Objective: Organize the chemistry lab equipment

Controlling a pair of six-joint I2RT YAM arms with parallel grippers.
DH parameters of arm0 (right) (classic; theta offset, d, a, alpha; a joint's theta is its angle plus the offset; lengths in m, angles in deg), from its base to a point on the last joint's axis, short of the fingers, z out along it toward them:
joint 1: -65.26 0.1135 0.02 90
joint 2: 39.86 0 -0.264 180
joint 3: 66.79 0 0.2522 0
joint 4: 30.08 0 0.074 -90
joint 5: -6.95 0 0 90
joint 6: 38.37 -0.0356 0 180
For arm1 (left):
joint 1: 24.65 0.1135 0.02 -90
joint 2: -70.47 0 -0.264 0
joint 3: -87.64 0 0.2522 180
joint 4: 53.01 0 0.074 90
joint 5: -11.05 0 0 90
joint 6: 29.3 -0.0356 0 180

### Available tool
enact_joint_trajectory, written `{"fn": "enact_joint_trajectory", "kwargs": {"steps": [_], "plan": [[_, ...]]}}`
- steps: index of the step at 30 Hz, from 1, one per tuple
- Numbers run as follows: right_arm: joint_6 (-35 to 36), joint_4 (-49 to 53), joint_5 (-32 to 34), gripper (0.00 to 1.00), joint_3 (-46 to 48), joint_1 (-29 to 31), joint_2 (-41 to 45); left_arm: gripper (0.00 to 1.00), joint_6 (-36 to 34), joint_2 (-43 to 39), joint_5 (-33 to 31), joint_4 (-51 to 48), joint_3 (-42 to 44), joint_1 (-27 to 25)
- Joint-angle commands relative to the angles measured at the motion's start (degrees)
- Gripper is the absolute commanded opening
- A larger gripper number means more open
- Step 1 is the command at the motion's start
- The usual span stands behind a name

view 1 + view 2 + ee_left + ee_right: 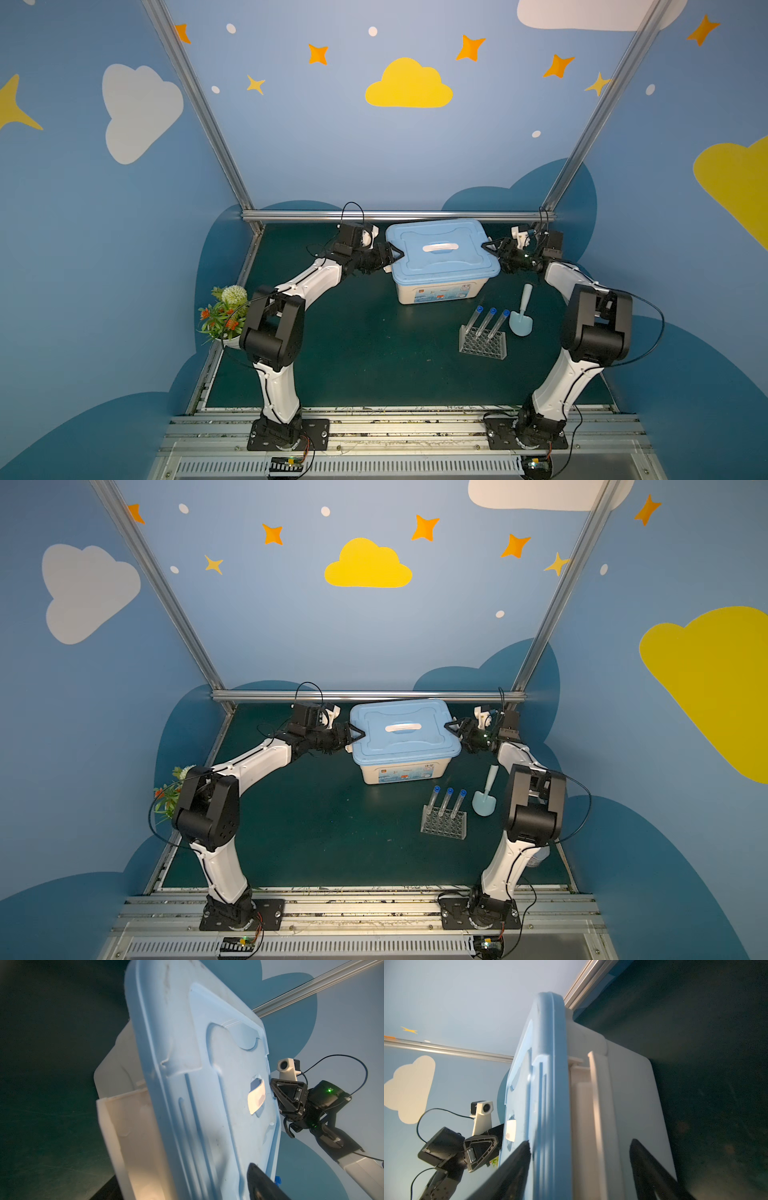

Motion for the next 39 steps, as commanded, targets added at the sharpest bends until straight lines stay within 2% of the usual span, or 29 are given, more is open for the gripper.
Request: {"fn": "enact_joint_trajectory", "kwargs": {"steps": [1,12,24,32,37,39], "plan": [[-0.39,-0.94,-0.30,0.71,-1.07,0.71,1.20,0.84,0.15,0.56,1.68,0.64,-1.84,-0.10],[7.88,10.58,6.05,0.51,-4.71,3.51,6.73,0.77,0.11,0.47,2.15,0.21,-3.15,-0.03],[14.21,19.89,12.06,0.53,-8.38,6.54,7.84,0.73,-1.26,-0.59,0.88,-2.19,-5.06,-0.09],[18.99,26.44,20.34,0.45,-11.60,10.17,7.13,0.61,-2.59,0.34,0.19,-5.04,-7.53,-0.23],[21.79,29.90,25.43,0.42,-13.72,12.98,6.91,0.50,-3.05,0.98,-0.19,-6.32,-8.86,-0.51],[22.81,31.24,27.36,0.42,-14.66,14.09,6.50,0.49,-3.46,1.24,-0.49,-7.22,-9.74,-0.73]]}}
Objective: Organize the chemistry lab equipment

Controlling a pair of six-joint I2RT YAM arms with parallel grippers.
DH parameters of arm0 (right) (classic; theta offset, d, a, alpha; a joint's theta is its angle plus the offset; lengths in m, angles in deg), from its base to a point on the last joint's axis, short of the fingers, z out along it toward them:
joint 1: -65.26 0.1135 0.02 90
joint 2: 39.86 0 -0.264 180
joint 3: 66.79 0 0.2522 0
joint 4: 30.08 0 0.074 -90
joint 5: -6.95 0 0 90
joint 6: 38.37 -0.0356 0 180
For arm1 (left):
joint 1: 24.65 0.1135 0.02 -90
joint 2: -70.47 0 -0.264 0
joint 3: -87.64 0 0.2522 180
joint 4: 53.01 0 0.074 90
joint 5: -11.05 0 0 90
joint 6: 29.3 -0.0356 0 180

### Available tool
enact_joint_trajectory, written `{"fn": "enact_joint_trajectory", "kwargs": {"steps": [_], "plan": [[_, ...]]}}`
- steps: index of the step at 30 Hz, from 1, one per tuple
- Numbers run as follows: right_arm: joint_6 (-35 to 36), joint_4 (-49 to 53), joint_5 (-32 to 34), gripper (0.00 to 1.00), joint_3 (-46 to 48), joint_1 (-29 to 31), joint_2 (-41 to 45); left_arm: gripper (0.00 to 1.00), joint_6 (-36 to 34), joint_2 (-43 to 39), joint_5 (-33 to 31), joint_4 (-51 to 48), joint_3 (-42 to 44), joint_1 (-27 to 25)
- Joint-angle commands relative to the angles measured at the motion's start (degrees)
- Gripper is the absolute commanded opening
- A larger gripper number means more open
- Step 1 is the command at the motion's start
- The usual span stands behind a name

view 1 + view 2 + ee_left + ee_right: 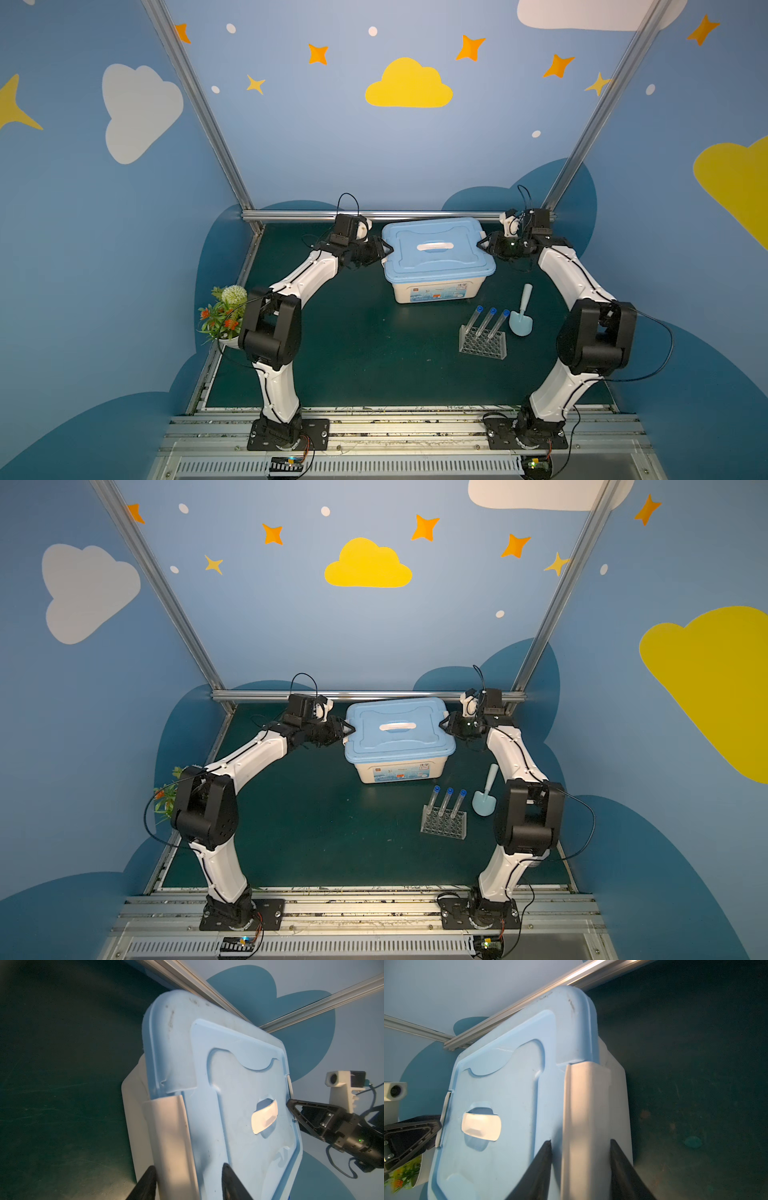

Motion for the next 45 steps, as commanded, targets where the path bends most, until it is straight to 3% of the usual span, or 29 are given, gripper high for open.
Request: {"fn": "enact_joint_trajectory", "kwargs": {"steps": [1,4,8,19,21,27,34,43,45], "plan": [[4.87,5.20,2.21,0.42,-1.75,4.35,0.20,0.49,-1.64,1.35,4.26,2.02,-3.64,-2.18],[4.81,5.50,2.86,0.41,-2.07,5.10,-0.35,0.49,-2.08,1.87,4.02,1.01,-4.72,-2.49],[4.37,5.48,3.34,0.40,-2.18,6.40,-1.14,0.38,-2.65,2.62,3.56,0.00,-5.80,-2.73],[2.23,4.36,4.07,0.38,-1.91,9.05,-1.63,0.30,-6.19,4.29,1.05,-5.43,-10.01,-3.09],[2.25,4.52,4.27,0.38,-2.02,9.71,-1.72,0.39,-6.47,4.42,0.84,-5.65,-10.46,-3.05],[0.11,3.67,4.62,0.44,-0.86,9.78,-0.95,0.50,-7.42,4.63,0.35,-6.24,-11.34,-3.09],[-2.74,3.98,5.58,0.63,-0.59,9.05,-1.01,0.63,-8.16,4.52,0.00,-6.53,-11.95,-2.36],[-3.67,5.40,5.30,0.81,-0.91,6.34,0.16,0.97,-10.40,2.88,-2.86,-8.51,-12.00,-1.53],[-3.70,5.82,5.95,0.84,-0.77,5.20,0.97,1.00,-10.91,1.97,-3.74,-8.27,-11.02,-1.20]]}}
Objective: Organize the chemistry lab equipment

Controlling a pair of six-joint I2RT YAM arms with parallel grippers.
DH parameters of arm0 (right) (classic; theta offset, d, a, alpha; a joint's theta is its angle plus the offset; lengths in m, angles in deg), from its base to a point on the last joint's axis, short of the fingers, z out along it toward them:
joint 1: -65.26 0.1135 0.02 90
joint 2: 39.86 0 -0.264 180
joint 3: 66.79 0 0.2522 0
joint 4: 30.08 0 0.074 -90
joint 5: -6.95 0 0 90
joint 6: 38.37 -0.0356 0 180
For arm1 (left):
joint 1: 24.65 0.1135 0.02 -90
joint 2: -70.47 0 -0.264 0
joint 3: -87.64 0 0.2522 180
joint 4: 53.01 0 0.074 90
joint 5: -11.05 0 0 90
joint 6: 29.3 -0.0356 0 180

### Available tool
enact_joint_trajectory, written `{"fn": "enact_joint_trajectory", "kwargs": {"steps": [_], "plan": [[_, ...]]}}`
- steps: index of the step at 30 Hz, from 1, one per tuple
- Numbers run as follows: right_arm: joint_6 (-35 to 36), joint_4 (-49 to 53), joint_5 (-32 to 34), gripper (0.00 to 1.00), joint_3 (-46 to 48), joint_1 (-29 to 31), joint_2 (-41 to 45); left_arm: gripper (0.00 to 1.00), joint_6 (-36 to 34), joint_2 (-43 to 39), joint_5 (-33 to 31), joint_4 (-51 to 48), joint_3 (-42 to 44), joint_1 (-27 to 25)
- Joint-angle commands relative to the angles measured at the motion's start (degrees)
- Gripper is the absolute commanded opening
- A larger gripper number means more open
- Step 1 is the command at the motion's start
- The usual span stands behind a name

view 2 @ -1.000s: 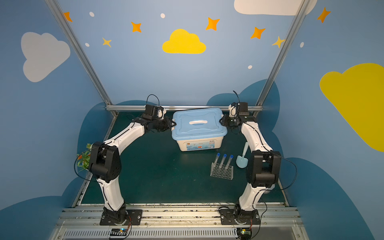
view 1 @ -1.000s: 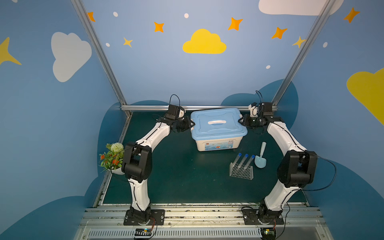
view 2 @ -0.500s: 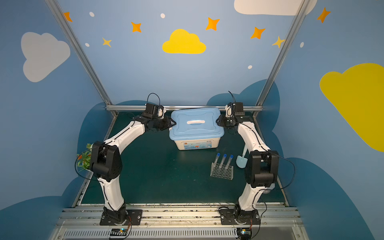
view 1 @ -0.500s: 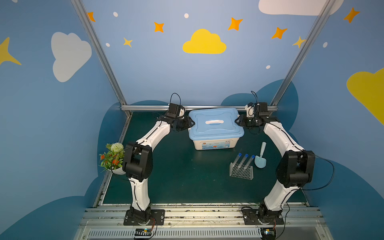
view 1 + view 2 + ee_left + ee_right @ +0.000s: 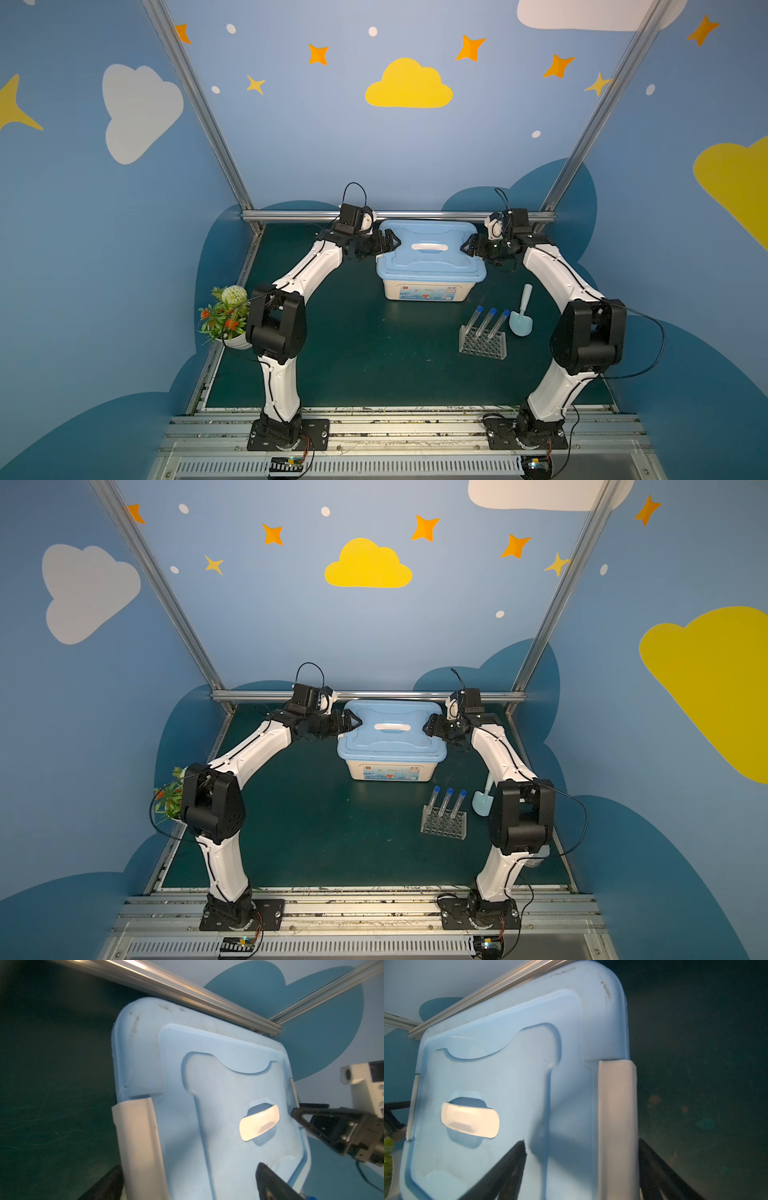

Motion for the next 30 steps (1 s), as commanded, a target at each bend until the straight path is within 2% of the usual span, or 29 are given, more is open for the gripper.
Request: {"fn": "enact_joint_trajectory", "kwargs": {"steps": [1,6,10,17,24,30], "plan": [[-0.21,1.88,-1.49,0.86,0.26,-1.44,2.16,1.00,-1.90,-2.48,0.10,1.16,0.46,0.09],[0.59,0.82,0.41,0.87,3.68,-5.15,6.93,1.00,-1.59,-9.24,-4.49,6.10,9.22,2.77],[1.27,0.33,7.22,0.89,9.07,-8.37,12.17,1.00,-1.86,-16.12,-11.47,9.73,19.09,6.08],[5.96,-18.91,18.00,0.89,30.10,-11.76,22.47,1.00,-4.49,-25.67,-23.27,14.06,35.89,11.62],[9.72,-28.68,20.68,0.90,40.41,-13.14,25.34,1.00,-6.08,-29.68,-33.80,15.59,44.68,13.84],[10.00,-36.06,19.46,0.90,47.68,-13.35,27.42,1.00,-9.86,-32.95,-41.62,23.54,52.76,13.85]]}}
